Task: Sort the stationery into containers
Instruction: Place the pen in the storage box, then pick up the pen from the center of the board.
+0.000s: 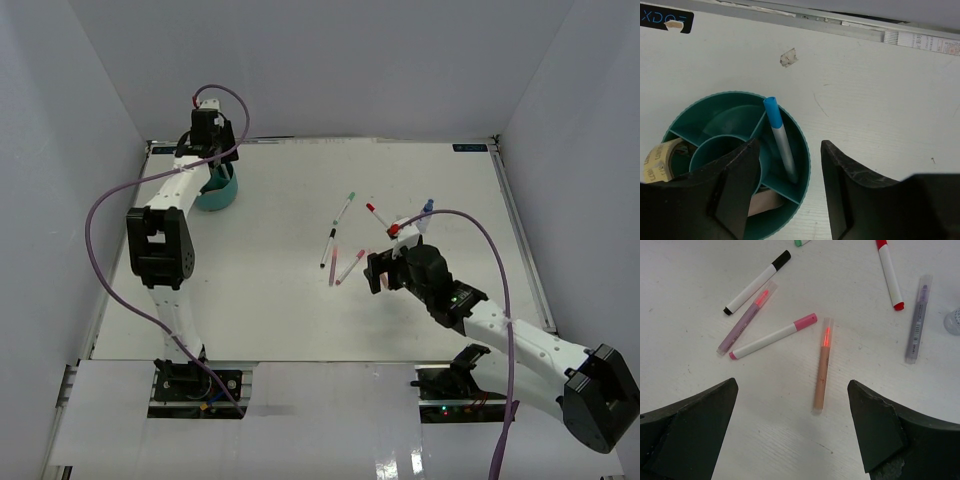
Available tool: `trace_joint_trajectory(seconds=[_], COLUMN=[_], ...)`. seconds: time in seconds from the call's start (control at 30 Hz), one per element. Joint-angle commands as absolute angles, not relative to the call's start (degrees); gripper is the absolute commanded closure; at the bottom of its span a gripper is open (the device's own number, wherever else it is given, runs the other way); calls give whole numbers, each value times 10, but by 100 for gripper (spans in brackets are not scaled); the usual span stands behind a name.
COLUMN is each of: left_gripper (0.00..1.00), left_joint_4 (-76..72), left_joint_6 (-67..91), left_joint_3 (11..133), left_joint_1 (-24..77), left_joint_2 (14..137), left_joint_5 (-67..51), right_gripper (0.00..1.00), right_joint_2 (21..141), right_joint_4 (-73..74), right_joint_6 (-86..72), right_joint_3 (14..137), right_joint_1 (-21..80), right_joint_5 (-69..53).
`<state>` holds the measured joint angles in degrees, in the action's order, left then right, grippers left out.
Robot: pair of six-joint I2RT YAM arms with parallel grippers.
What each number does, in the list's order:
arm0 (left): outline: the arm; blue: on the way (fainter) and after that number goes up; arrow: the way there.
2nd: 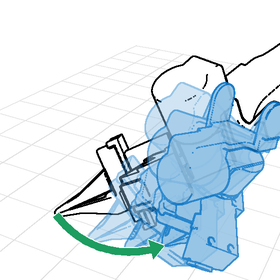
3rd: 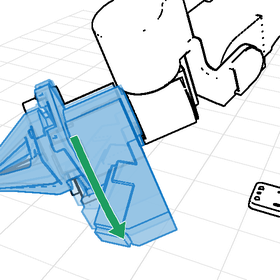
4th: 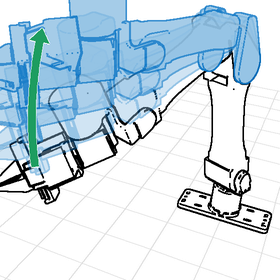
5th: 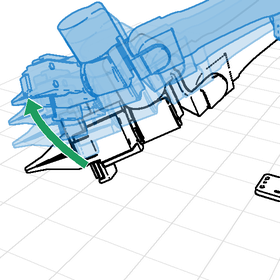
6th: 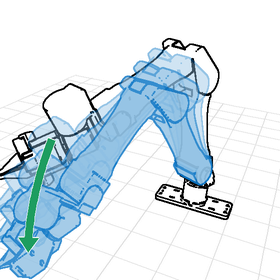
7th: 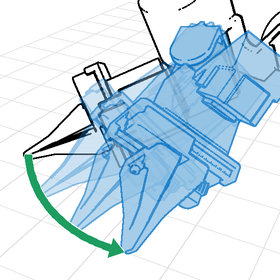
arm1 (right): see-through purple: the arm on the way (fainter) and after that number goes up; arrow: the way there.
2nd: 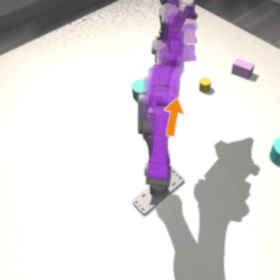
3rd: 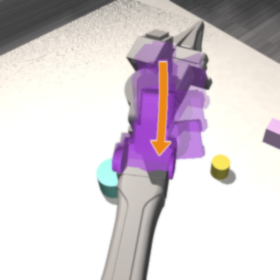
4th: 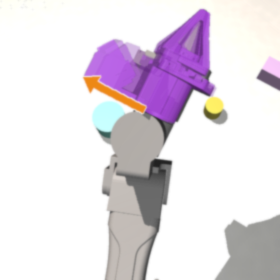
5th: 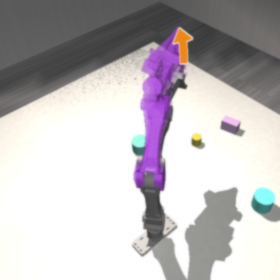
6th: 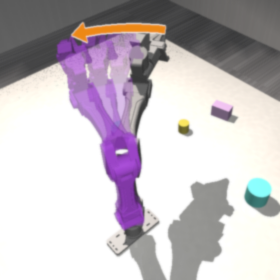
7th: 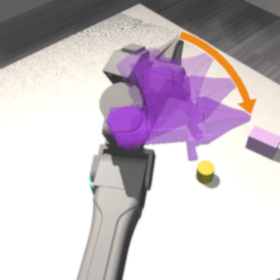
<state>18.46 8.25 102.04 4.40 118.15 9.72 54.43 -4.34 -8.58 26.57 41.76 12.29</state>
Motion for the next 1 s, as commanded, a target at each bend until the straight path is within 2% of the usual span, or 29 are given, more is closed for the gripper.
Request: trace_joint_trajectory(seconds=[0.0, 0.1, 0.37, 0.7, 0.97], left_gripper=[36, 33, 30, 34, 38], left_joint_4=[212, 235, 341, 406, 414], left_joint_6=[91, 95, 150, 199, 223], left_joint_3=[1025, 1016, 1007, 1041, 1049], left_joint_1=[47, 69, 222, 358, 392], left_joint_2=[1110, 1077, 1059, 1157, 1242], left_joint_5=[73, 61, 23, 22, 24], right_gripper=[3, 4, 4, 5, 5], right_joint_2=[531, 511, 461, 426, 403], right_joint_4=[-44, -41, -36, -35, -27], right_joint_6=[-94, -103, -120, -134, -138], right_joint_3=[260, 253, 227, 195, 182], right_joint_1=[417, 417, 417, 417, 417], right_joint_5=[134, 141, 164, 154, 157])
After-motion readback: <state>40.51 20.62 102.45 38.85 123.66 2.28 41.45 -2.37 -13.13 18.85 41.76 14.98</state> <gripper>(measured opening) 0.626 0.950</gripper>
